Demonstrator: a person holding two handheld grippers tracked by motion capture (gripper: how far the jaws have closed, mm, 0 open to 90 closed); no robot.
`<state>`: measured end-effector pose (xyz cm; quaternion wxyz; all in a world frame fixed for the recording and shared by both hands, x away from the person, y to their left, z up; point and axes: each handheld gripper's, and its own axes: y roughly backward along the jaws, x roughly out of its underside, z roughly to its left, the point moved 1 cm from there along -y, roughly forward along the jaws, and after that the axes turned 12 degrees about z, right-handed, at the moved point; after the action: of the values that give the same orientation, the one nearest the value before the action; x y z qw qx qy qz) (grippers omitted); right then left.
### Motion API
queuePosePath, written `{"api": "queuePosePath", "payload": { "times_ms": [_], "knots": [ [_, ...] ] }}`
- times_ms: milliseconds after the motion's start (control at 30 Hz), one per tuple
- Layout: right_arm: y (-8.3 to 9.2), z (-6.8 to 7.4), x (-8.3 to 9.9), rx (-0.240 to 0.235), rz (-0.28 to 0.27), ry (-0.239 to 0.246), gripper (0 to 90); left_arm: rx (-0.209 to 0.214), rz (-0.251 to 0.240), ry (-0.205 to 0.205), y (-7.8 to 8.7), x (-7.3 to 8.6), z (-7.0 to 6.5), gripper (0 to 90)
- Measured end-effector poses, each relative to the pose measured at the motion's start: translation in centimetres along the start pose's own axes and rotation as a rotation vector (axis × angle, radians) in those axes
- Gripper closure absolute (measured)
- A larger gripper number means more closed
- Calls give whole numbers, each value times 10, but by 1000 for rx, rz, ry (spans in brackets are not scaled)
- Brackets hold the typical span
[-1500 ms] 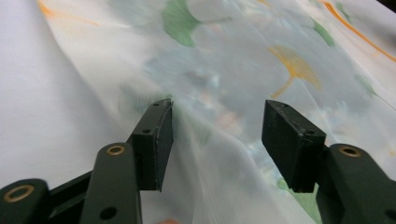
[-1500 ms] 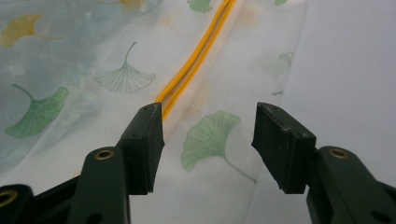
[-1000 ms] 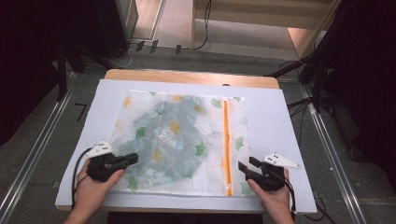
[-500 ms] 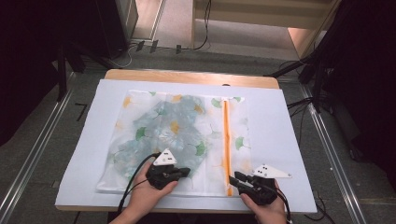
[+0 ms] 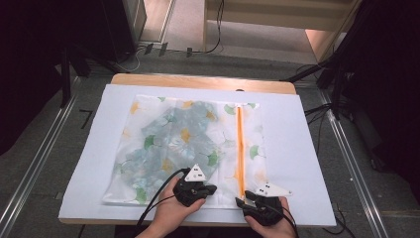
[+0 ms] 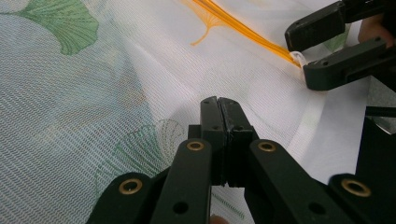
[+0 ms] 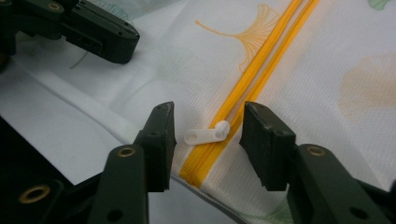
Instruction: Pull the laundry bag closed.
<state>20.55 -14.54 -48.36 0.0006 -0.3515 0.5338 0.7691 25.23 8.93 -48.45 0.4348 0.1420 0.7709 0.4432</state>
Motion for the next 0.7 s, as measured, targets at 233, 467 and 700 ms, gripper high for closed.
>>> {"api": "queuePosePath", "payload": {
  "times_ms": [233, 467, 700],
  "knots": [
    [-1, 6, 1, 71, -9, 39, 690, 6, -4, 0, 0, 1, 0, 897],
    [8, -10, 3, -60, 17, -16, 760, 12, 2, 3, 1, 1, 1, 895],
    [12, -17, 7, -47, 26, -16, 852, 20, 0, 5, 0, 1, 1, 895]
  ]
}}
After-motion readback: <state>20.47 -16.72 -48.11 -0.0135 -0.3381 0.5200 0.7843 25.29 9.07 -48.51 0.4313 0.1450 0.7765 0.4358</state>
